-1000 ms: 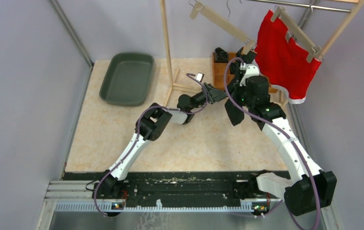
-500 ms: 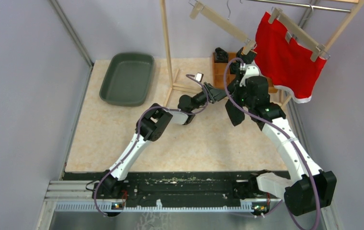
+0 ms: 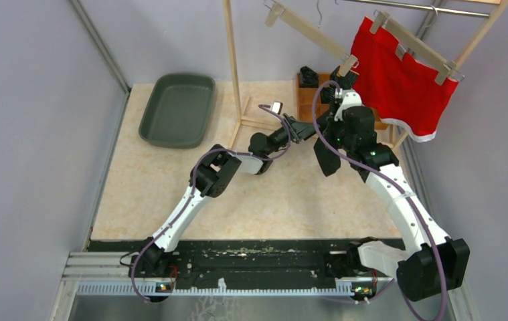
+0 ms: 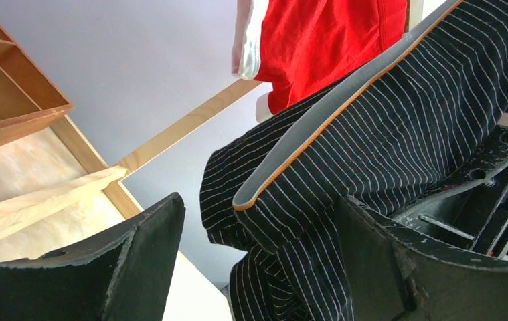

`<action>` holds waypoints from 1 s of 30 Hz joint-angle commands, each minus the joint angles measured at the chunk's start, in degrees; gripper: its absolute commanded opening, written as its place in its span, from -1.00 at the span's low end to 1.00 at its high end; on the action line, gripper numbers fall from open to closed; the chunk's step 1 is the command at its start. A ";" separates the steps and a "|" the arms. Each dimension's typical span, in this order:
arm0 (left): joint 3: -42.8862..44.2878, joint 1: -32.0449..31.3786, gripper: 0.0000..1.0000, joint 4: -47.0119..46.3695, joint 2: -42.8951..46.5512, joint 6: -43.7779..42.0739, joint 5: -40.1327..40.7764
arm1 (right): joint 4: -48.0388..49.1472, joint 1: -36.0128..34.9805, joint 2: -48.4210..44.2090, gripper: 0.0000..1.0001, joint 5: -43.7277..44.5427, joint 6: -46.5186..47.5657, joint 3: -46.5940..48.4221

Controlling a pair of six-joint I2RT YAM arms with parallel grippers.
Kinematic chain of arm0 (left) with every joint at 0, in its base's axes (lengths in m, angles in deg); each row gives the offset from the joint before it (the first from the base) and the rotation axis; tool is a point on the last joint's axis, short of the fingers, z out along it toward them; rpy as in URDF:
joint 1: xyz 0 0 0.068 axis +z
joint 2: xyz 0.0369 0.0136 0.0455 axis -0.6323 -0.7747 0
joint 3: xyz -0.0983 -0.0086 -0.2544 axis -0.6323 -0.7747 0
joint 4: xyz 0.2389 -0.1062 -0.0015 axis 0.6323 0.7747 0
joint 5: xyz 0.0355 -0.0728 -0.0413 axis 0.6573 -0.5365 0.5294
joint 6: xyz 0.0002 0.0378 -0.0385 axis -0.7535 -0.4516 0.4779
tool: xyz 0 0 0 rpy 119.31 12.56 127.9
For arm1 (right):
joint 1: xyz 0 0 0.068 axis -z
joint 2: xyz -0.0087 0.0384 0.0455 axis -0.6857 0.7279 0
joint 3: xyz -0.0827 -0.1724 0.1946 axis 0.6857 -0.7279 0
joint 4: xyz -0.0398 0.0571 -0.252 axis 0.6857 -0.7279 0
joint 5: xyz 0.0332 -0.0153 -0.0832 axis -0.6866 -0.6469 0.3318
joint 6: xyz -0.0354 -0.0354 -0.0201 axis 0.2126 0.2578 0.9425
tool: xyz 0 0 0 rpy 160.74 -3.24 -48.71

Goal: Clip the underwear to the hanger
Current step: Adjust the underwear on the hanger.

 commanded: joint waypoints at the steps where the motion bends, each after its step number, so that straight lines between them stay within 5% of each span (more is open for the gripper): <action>1: 0.75 -0.13 0.75 -15.35 -1.69 1.46 1.36 | 1.54 -0.06 -2.22 -1.00 -0.20 0.32 0.08; 30: 0.74 1.10 0.71 -15.39 0.48 6.34 0.22 | -0.93 0.93 -0.49 -1.00 4.54 -1.34 0.41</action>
